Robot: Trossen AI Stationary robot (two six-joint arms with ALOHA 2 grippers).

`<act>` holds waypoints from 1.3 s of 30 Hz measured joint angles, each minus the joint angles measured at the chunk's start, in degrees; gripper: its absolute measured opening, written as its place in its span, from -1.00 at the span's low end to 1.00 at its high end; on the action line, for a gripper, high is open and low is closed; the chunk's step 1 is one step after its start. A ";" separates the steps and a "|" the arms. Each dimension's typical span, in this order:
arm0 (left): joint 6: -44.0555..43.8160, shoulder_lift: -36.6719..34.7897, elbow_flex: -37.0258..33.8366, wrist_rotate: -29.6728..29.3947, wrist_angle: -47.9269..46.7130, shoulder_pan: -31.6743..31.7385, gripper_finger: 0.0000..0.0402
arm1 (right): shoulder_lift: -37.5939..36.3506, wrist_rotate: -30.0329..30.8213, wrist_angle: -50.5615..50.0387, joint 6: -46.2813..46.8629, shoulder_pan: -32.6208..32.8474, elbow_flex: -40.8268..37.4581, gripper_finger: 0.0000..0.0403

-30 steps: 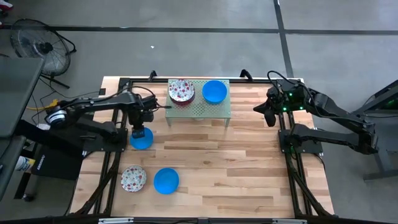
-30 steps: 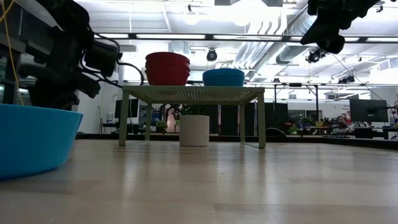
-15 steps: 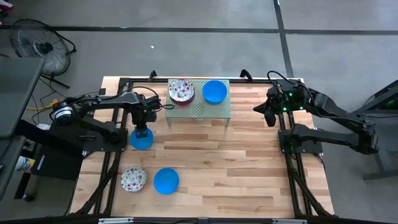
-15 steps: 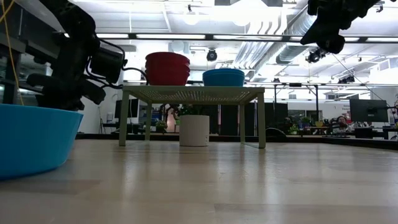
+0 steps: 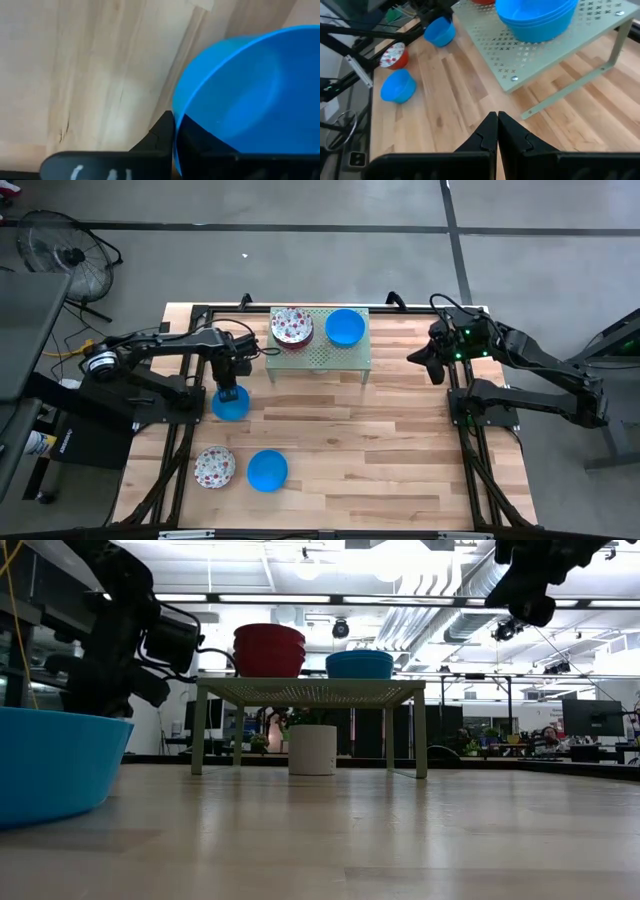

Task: Pick & Place Mini bowls
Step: Stack the blue bowl on the blue bowl on the shelf

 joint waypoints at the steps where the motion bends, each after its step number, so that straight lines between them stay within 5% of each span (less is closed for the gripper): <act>1: -0.16 -0.38 0.00 0.30 0.02 0.00 -0.99 | -0.05 -0.07 -0.05 0.02 0.00 0.00 -1.00; 12: -1.71 -5.56 10.43 0.03 -10.43 -0.40 -1.00 | -0.10 -1.21 -0.67 -0.38 -0.01 0.00 -1.00; 25: -10.63 -9.98 37.48 -14.17 -18.44 -7.86 -1.00 | -3.34 -2.14 1.57 -2.11 -0.02 0.00 -1.00; 31: -11.75 -9.37 46.44 -23.36 -10.39 -12.91 -1.00 | -3.47 -2.15 4.88 -3.11 -0.02 0.00 -1.00; 39: -3.57 -7.32 47.67 -37.27 14.78 -18.23 -1.00 | -2.42 -3.06 11.21 -6.72 0.00 0.00 -0.93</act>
